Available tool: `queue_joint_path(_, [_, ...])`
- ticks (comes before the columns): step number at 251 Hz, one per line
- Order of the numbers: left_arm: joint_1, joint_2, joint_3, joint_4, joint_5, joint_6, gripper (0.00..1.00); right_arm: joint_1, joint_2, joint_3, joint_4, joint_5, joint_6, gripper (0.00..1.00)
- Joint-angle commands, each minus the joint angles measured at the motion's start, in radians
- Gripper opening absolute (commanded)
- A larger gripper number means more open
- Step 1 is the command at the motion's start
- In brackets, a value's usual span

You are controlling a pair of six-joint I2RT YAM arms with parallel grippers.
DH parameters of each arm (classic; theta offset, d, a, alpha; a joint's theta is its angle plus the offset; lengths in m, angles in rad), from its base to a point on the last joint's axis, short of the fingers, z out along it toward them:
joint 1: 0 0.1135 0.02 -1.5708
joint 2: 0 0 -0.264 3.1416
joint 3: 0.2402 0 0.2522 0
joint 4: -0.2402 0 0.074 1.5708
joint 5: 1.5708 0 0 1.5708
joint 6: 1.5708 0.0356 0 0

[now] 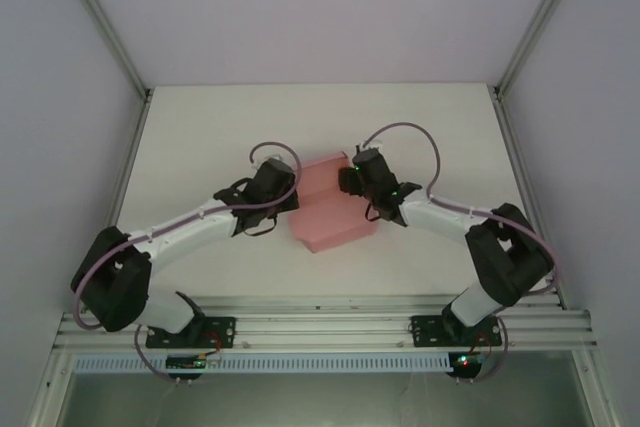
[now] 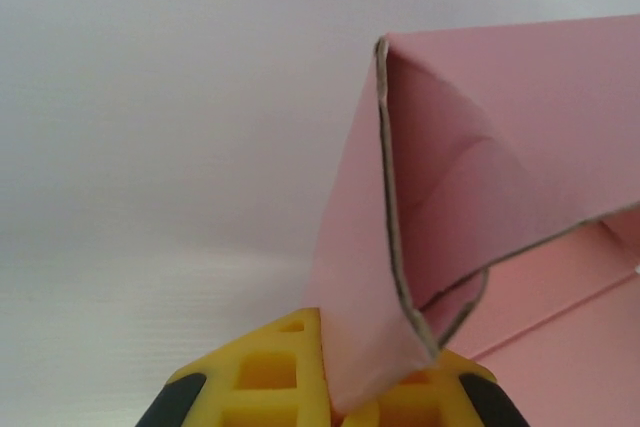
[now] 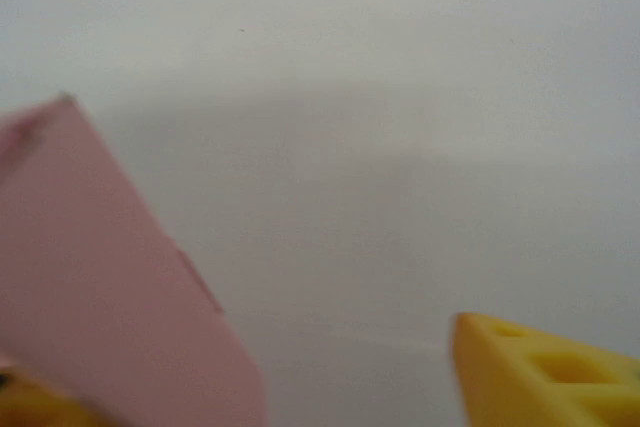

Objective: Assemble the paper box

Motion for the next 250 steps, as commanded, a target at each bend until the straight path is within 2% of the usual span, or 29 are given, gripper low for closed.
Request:
queue_joint_path(1, [0.033,-0.047,0.004,0.001,-0.06,-0.002,0.0,-0.016,-0.047,-0.056,0.095,-0.219,-0.162,0.93])
queue_joint_path(7, [0.037,-0.046,0.005,0.001,-0.055,0.004,0.0,-0.014,-0.058,-0.065,0.104,-0.275,-0.167,0.99])
queue_joint_path(42, [0.074,-0.044,0.023,-0.012,-0.006,0.055,0.0,-0.014,-0.152,-0.129,0.162,-0.514,-0.169,0.99])
queue_joint_path(69, [0.118,-0.045,0.043,-0.058,0.031,0.126,0.0,-0.023,-0.251,-0.17,0.181,-0.518,-0.137,0.99])
queue_joint_path(85, [0.142,-0.048,0.056,-0.075,0.065,0.221,0.0,-0.032,-0.31,-0.184,0.156,-0.462,-0.108,0.99])
queue_joint_path(132, [0.207,-0.041,0.161,-0.223,0.245,0.63,0.0,-0.081,-0.447,-0.17,-0.103,-0.305,-0.035,0.99])
queue_joint_path(152, [0.21,-0.041,0.219,-0.317,0.358,0.866,0.0,-0.103,-0.495,-0.172,-0.206,-0.262,-0.017,0.99])
queue_joint_path(179, [0.2,-0.049,0.287,-0.462,0.421,1.16,0.0,-0.139,-0.549,-0.18,-0.315,-0.228,0.015,0.99])
queue_joint_path(213, [0.126,-0.013,0.405,-0.639,0.244,1.383,0.0,-0.183,-0.604,-0.211,-0.396,-0.214,0.039,0.99])
queue_joint_path(250, [0.045,0.105,0.501,-0.784,0.053,1.518,0.0,-0.219,-0.642,-0.248,-0.431,-0.239,0.048,0.99])
